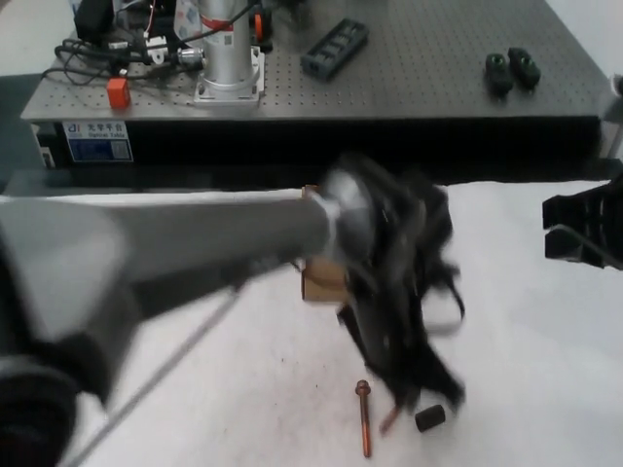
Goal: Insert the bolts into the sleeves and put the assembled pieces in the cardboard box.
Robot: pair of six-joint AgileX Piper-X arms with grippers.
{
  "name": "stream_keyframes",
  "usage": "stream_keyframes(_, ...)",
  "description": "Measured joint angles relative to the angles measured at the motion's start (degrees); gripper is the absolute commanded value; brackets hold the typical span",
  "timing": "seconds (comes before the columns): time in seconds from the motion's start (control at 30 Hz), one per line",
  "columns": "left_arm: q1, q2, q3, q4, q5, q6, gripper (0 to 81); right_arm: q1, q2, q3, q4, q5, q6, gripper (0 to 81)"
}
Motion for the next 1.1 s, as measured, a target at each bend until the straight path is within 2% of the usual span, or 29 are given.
stream_keyframes(0.07,5.5,-9.5,2.3,-8.0,0.5,-3.8,0.6,0.0,-1.5,0.0,0.0,-6.8,-2.1,5.2)
stream_keyframes(0.1,9.5,-16.0,6.1,-15.0,3.9,-7.4,0.6,0.4,-2.0,0.0,-0.1,-9.4,-2.5,5.2)
stream_keyframes(0.17,14.1,-22.2,11.0,-23.8,9.5,-12.7,0.6,1.6,-2.7,0.3,-0.8,-14.9,-2.7,5.2)
stream_keyframes(0.2,15.7,-24.2,13.3,-27.5,11.9,-15.1,0.6,4.1,-3.5,1.6,-3.1,-20.1,-2.8,5.2)
stream_keyframes(0.23,17.4,-26.3,16.1,-32.0,14.7,-17.9,0.6,4.1,-3.5,1.6,-3.1,-22.1,-2.4,5.2)
stream_keyframes(0.33,20.6,-30.2,23.1,-44.2,21.7,-25.2,0.6,9.7,-4.7,4.8,-7.3,-25.0,-1.6,5.2)
stream_keyframes(0.47,21.9,-31.9,27.7,-56.0,27.6,-31.8,0.6,18.6,-5.7,8.7,-15.7,-28.1,3.3,5.2)
stream_keyframes(0.63,21.9,-32.3,28.0,-58.9,31.5,-34.1,0.6,27.5,-4.9,10.0,-32.0,-28.0,10.9,5.2)
stream_keyframes(0.8,21.9,-32.3,28.2,-59.4,35.0,-35.5,0.6,28.6,-3.3,10.0,-39.1,-24.3,13.4,5.2)
stream_keyframes(1.1,21.9,-32.3,28.3,-59.4,37.5,-36.2,0.6,28.6,-3.0,10.0,-43.9,-19.0,13.9,5.2)
